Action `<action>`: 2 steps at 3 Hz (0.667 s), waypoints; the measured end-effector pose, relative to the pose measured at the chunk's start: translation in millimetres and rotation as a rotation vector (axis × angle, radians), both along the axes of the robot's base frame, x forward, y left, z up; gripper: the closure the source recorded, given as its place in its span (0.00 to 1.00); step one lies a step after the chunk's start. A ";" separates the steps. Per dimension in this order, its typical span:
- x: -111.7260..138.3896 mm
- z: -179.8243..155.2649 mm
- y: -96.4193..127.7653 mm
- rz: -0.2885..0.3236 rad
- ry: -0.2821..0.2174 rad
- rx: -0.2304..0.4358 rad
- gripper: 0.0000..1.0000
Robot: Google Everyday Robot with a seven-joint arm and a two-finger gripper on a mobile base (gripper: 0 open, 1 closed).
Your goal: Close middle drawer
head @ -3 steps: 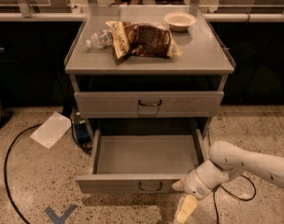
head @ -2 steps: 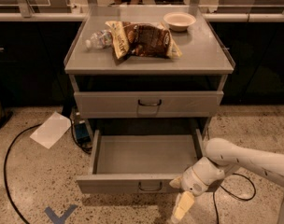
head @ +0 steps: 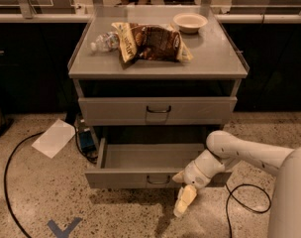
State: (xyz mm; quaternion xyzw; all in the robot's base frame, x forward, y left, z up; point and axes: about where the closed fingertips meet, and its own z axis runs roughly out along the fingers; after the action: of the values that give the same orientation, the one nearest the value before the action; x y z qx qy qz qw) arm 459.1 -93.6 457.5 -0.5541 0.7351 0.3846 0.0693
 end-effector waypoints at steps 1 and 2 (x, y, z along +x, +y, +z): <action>51.1 -22.0 -2.1 -0.010 0.009 -0.012 0.00; 51.1 -22.0 -2.1 -0.010 0.009 -0.012 0.00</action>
Offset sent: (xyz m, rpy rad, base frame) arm 0.0860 -0.0068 -0.0282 -0.0221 -0.0034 -0.0212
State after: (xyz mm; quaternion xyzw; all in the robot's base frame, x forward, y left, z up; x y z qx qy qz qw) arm 510.2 -95.7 435.5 -0.5490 0.7405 0.3822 0.0647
